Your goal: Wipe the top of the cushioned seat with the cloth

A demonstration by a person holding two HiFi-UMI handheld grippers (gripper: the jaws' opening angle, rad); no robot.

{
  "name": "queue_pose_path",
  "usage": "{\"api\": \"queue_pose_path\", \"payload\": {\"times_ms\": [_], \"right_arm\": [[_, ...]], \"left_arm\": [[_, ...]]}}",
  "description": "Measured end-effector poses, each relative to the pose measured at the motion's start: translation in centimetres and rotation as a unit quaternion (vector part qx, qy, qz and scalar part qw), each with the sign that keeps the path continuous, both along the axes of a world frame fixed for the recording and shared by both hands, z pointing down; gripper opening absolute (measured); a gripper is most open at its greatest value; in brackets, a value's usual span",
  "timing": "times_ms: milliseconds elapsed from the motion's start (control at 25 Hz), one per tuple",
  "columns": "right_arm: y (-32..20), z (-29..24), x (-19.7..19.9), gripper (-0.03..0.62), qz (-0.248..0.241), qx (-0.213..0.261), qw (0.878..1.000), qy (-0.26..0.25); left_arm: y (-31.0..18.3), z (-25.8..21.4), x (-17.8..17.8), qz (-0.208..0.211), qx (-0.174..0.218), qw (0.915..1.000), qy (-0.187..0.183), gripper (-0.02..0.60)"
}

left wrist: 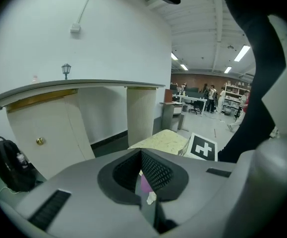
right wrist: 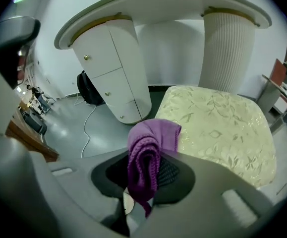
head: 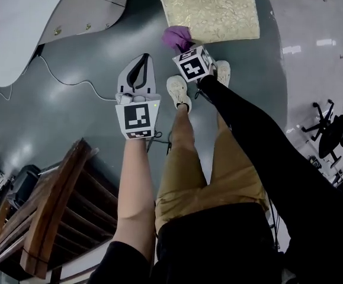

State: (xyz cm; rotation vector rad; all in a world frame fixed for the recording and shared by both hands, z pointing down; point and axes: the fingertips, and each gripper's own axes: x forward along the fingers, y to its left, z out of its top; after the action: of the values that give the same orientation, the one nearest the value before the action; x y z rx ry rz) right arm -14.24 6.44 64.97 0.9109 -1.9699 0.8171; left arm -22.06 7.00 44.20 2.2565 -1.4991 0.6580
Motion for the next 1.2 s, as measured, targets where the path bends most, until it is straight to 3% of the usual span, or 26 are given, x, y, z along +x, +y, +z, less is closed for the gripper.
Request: {"api": "queue_pose_path", "payload": {"times_ms": [200, 360, 680, 840, 920, 1080, 1120, 1200], "right_arm": [[-0.7, -0.6, 1.5, 0.083, -0.017, 0.028, 0.999, -0.002], [-2.2, -1.1, 5.2, 0.083, -0.002, 0.041, 0.999, 0.007], [-6.2, -1.2, 21.3, 0.083, 0.135, 0.038, 0.989, 0.052], [-6.8, -1.3, 28.6, 0.083, 0.179, 0.039, 0.981, 0.059], [-6.4, -1.1, 32.5, 0.083, 0.218, 0.027, 0.972, 0.077], [-2.9, 0.5, 40.4, 0.083, 0.342, -0.049, 0.934, 0.089], [-2.1, 0.6, 41.7, 0.083, 0.354, -0.057, 0.93, 0.087], [-1.2, 0.6, 43.0, 0.083, 0.346, -0.056, 0.933, 0.082]], "left_arm": [[0.1, 0.3, 0.3, 0.0, -0.004, 1.0, -0.001, 0.006], [-0.6, 0.6, 1.6, -0.002, -0.007, 1.0, 0.004, 0.006], [-3.2, 0.3, 8.1, 0.011, -0.006, 0.9998, 0.012, 0.006], [-4.2, 0.2, 12.0, 0.024, -0.004, 0.9996, 0.013, 0.006], [-4.6, 0.1, 13.7, 0.026, -0.005, 0.9996, 0.012, 0.006], [-4.7, 0.4, 16.7, 0.023, -0.015, 0.9994, 0.02, 0.006], [-4.8, 0.6, 17.3, 0.022, -0.018, 0.9993, 0.023, 0.006], [-5.1, 1.2, 18.4, 0.02, -0.022, 0.9992, 0.026, 0.006]]}}
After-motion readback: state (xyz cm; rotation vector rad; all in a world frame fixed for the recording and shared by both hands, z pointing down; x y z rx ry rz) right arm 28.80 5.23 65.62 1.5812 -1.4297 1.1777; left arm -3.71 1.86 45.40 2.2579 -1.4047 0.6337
